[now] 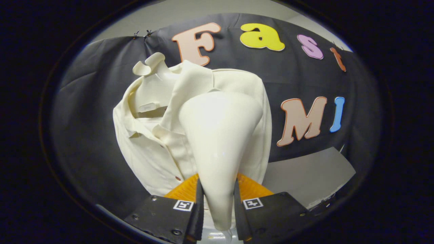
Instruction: Iron the clothes twice with a garment steamer, once on the left side and once on the right side.
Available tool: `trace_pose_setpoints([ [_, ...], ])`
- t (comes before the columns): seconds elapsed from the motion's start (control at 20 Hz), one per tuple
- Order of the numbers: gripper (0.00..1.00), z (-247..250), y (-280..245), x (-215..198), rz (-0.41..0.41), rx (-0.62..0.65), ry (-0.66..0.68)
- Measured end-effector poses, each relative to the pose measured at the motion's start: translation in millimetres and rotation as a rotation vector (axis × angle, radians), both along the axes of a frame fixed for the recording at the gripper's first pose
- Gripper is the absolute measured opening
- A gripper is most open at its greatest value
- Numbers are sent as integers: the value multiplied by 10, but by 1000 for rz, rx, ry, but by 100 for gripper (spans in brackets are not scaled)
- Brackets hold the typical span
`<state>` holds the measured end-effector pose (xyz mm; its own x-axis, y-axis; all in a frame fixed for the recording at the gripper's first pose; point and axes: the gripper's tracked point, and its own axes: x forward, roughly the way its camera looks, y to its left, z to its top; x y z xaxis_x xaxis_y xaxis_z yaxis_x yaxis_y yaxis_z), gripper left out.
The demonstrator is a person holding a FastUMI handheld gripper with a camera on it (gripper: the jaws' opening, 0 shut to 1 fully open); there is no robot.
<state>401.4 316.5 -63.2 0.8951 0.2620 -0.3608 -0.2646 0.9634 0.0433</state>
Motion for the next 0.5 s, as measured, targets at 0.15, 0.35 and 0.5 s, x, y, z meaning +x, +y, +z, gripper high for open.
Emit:
trace_pose_setpoints([
  [0.15,39,-147,13,51,8,-14,0],
  [0.35,39,-553,-1,84,16,-16,52],
  [0.5,39,-869,-11,112,26,-17,103],
])
